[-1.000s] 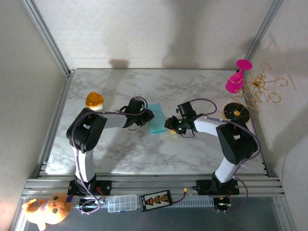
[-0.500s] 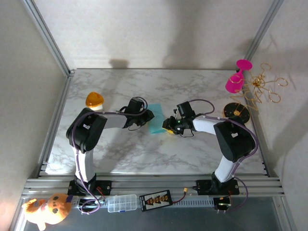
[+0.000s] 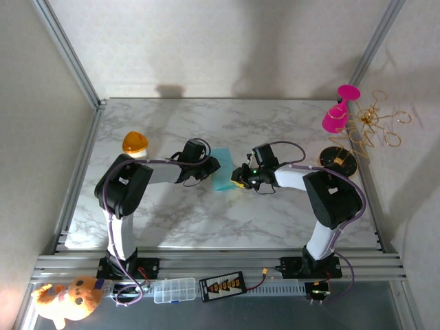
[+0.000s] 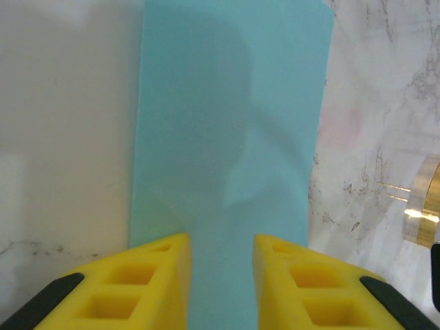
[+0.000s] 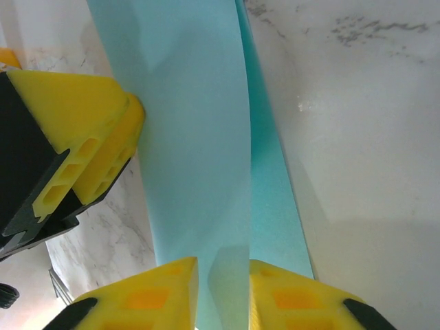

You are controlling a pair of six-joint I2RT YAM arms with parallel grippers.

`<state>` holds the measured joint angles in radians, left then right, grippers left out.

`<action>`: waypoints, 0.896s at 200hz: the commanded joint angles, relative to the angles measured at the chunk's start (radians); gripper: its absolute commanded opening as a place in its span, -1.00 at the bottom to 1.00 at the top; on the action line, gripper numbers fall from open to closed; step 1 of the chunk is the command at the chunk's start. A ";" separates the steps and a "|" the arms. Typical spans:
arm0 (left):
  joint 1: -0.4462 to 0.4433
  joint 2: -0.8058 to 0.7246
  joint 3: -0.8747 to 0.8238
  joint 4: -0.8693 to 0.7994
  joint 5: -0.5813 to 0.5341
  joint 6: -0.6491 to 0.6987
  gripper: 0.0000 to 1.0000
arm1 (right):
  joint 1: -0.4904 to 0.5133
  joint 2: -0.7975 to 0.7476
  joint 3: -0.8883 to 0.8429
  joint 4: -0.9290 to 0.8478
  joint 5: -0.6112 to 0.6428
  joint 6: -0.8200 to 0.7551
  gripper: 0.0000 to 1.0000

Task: Fold a paper plane with a square sheet of paper (pick it up from the middle)

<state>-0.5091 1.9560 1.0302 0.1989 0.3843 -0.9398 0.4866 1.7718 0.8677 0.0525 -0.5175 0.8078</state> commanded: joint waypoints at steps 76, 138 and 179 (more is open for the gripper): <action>0.002 -0.040 0.012 -0.040 -0.034 0.063 -0.31 | -0.012 -0.033 0.017 -0.102 0.076 -0.017 -1.00; 0.001 -0.005 0.031 0.039 -0.012 0.059 -0.32 | -0.011 -0.117 -0.055 -0.127 0.134 0.028 -1.00; 0.000 0.050 0.053 0.083 0.034 0.051 -0.42 | -0.005 -0.117 -0.045 -0.165 0.137 0.030 -1.00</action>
<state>-0.5091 1.9728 1.0542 0.2481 0.3901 -0.8917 0.4820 1.6718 0.8272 -0.0692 -0.4011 0.8276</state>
